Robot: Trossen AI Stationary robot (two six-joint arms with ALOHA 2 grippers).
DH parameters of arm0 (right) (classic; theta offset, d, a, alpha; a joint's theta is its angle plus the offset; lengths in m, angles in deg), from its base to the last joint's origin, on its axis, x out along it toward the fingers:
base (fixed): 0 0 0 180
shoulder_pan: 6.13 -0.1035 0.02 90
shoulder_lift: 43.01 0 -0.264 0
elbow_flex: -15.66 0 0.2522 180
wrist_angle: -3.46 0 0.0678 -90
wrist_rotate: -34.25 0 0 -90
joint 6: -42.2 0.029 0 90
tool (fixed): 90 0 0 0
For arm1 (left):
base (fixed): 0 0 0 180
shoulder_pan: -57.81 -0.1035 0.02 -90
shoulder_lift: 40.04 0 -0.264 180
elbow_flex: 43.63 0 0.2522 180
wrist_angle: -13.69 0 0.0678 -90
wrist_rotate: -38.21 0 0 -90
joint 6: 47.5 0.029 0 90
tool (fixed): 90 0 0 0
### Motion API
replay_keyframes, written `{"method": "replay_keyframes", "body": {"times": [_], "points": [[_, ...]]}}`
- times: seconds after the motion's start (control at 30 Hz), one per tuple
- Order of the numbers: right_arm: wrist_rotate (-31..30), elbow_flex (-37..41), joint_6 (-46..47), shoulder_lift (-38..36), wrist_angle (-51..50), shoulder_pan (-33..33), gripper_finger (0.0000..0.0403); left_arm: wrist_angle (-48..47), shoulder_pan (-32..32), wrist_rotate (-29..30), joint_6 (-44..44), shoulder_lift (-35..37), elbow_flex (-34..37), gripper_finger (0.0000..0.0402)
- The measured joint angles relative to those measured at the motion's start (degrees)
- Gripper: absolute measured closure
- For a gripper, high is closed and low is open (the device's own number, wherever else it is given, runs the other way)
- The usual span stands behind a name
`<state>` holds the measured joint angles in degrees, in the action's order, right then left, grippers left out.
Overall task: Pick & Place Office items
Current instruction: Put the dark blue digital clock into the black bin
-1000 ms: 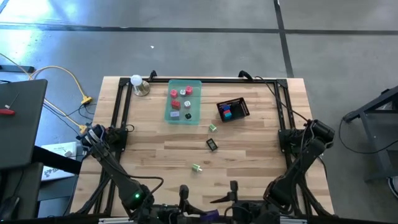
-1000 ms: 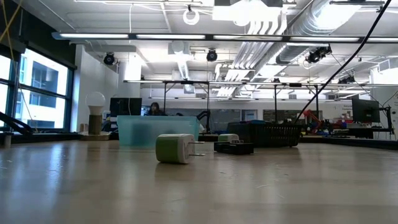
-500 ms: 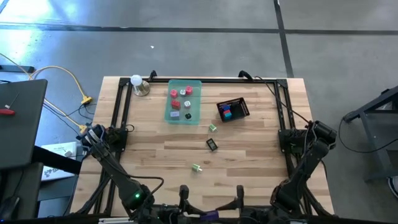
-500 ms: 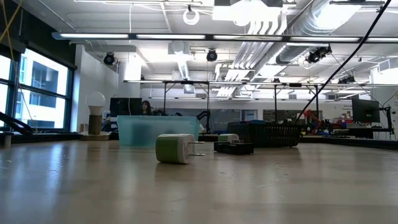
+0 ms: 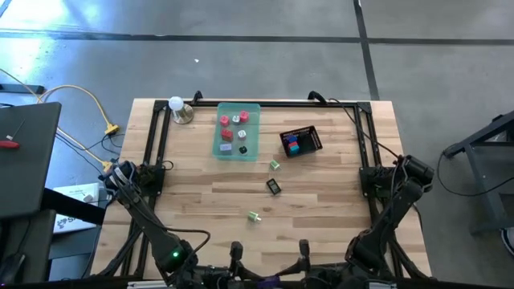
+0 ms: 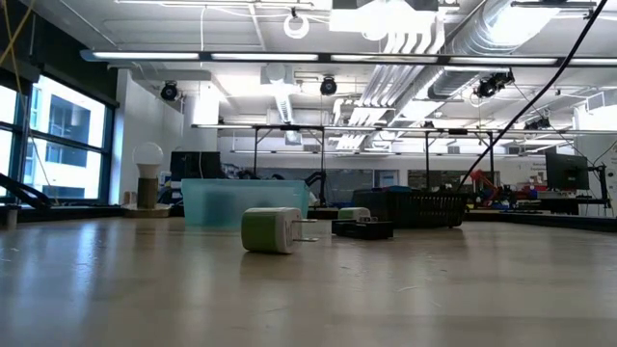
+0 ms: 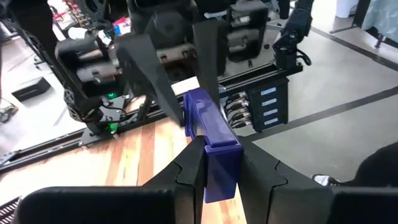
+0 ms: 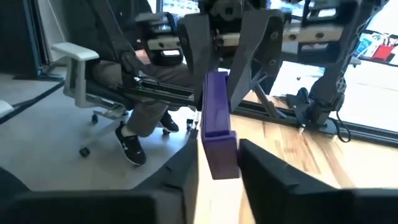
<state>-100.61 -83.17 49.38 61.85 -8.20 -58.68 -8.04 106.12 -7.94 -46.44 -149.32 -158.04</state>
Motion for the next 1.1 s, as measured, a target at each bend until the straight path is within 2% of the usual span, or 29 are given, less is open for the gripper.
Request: {"method": "replay_keyframes", "body": {"times": [0.13, 0.27, 0.4, 0.67, 0.87, 1.1], "points": [[0.6, 0.0, 0.2, 0.2, -0.3, 0.8, 0.0268, 0.2, -0.2, 0.7, 0.4, 0.0, 0.0, 0.0339], [0.3, 0.0, -0.4, 0.3, -0.2, 1.1, 0.0255, 0.1, -0.2, 0.7, 0.6, 0.0, 0.0, 0.0339], [0.3, 0.0, -1.3, 0.3, -0.2, 1.1, 0.0273, -0.1, -0.1, 0.6, 0.5, 0.0, 0.0, 0.0339], [0.4, 0.0, -2.2, 0.3, -0.4, 0.8, 0.0353, -0.3, 0.0, -0.1, -0.1, 0.0, 0.0, 0.0339], [1.7, 0.0, -1.9, 0.3, -0.3, 0.8, 0.0353, -0.6, 0.0, 0.2, -2.4, 0.0, 0.0, 0.0327], [1.9, 0.0, 5.0, 0.3, -5.4, 0.8, 0.035, -2.3, 0.0, 2.7, -5.4, 0.0, 0.0, 0.0278]]}}
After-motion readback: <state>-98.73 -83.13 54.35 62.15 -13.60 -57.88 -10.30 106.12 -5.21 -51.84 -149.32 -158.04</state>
